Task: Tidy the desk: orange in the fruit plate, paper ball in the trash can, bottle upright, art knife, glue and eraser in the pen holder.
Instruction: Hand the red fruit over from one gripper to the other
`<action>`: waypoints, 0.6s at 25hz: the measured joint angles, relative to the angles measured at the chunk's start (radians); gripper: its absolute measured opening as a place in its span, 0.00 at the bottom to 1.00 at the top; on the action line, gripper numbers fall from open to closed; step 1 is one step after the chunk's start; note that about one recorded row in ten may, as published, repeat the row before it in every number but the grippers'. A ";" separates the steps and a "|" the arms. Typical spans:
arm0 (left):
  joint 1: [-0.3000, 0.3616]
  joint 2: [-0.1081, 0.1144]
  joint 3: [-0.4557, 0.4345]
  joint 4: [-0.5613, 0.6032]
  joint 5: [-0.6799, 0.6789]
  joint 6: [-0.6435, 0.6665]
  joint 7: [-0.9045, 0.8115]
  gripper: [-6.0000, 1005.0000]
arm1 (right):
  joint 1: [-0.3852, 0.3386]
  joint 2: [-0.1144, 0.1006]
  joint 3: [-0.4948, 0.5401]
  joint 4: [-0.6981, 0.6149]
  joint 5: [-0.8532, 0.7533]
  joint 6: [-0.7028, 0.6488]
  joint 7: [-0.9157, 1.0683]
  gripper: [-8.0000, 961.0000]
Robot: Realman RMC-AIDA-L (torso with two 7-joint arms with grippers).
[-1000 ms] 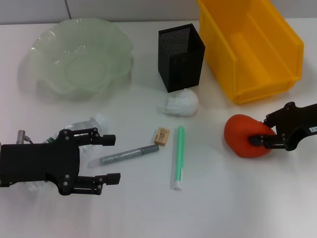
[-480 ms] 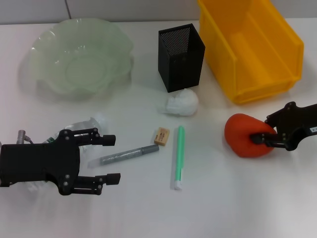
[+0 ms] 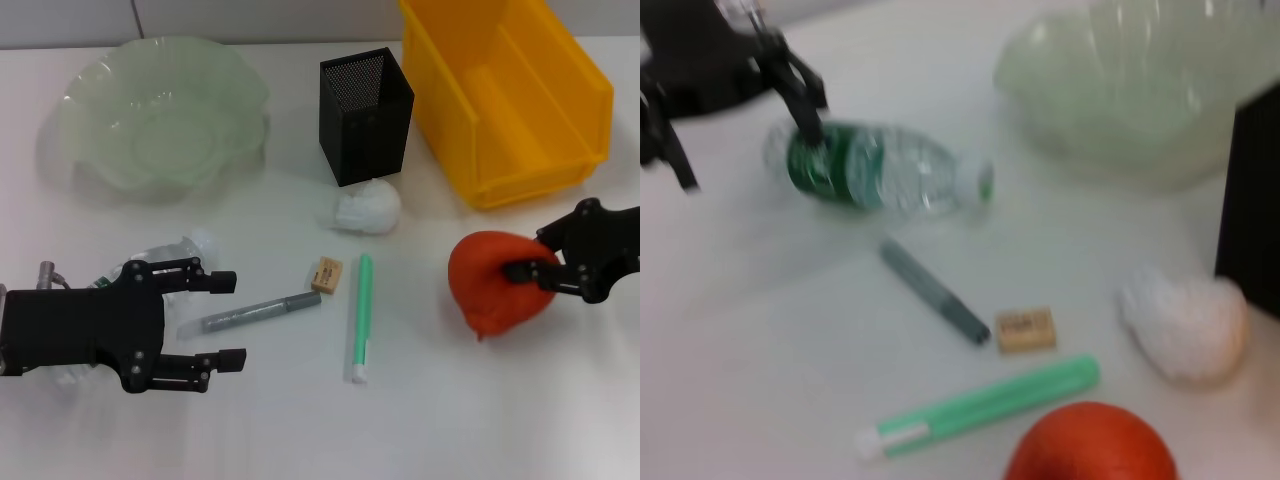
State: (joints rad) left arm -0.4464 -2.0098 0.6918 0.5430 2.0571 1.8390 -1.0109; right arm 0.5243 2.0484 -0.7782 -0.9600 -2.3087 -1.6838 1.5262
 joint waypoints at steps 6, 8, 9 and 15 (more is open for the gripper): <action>-0.001 -0.008 -0.007 0.000 -0.001 -0.001 0.000 0.73 | -0.067 -0.009 0.019 -0.032 0.185 -0.069 -0.072 0.14; -0.007 -0.016 -0.007 0.000 -0.002 -0.004 0.000 0.73 | -0.081 -0.009 0.043 -0.021 0.228 -0.091 -0.113 0.13; -0.007 -0.016 -0.007 0.000 -0.002 -0.004 0.000 0.73 | -0.088 -0.007 0.059 -0.009 0.251 -0.103 -0.139 0.12; -0.022 -0.040 -0.009 -0.007 -0.009 -0.037 -0.002 0.72 | -0.112 -0.003 0.110 0.098 0.347 -0.136 -0.273 0.05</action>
State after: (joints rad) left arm -0.4680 -2.0495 0.6827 0.5364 2.0477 1.8022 -1.0134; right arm 0.4123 2.0450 -0.6679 -0.8622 -1.9615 -1.8194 1.2535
